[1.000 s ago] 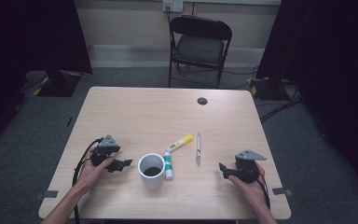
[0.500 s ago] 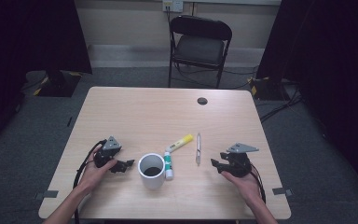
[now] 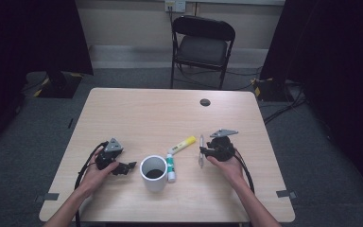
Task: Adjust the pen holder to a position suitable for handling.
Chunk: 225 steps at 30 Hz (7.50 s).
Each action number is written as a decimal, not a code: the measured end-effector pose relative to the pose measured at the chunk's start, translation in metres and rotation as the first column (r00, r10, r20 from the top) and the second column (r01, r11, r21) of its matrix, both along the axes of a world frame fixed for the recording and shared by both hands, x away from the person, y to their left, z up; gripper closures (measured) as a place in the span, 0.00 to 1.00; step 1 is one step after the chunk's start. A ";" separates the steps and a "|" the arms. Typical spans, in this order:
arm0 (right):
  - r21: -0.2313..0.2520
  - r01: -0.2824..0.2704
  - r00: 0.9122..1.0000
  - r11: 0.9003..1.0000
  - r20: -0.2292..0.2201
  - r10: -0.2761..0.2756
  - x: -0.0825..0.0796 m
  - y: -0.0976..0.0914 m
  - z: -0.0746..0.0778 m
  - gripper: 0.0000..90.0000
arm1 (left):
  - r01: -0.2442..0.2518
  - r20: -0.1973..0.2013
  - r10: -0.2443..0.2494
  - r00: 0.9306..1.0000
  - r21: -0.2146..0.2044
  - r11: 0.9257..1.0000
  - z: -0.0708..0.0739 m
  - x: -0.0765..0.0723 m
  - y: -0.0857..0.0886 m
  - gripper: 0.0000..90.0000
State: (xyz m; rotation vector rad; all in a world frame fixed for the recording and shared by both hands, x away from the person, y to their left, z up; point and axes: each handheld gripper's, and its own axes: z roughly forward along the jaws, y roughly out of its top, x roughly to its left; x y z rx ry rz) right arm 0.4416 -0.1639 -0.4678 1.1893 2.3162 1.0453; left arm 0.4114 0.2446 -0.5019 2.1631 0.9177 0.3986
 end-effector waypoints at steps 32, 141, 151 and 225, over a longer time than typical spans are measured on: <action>-0.080 0.154 0.986 0.985 -0.056 -0.159 0.021 -0.016 -0.018 0.88 | -0.009 -0.003 0.009 1.000 -0.003 1.000 0.000 0.000 -0.002 0.13; 0.333 -0.430 0.897 0.839 0.267 0.354 -0.056 0.090 0.086 0.90 | 0.001 -0.008 -0.001 1.000 0.009 1.000 -0.001 0.002 -0.005 0.07; 0.352 -0.485 0.871 0.801 0.279 0.404 -0.054 0.123 0.092 0.90 | -0.004 -0.008 0.004 1.000 0.001 1.000 -0.001 0.001 -0.005 0.07; 0.285 -0.473 0.881 0.834 0.187 0.435 -0.054 0.141 0.061 0.83 | -0.004 -0.008 0.004 1.000 0.001 1.000 -0.001 0.001 -0.005 0.07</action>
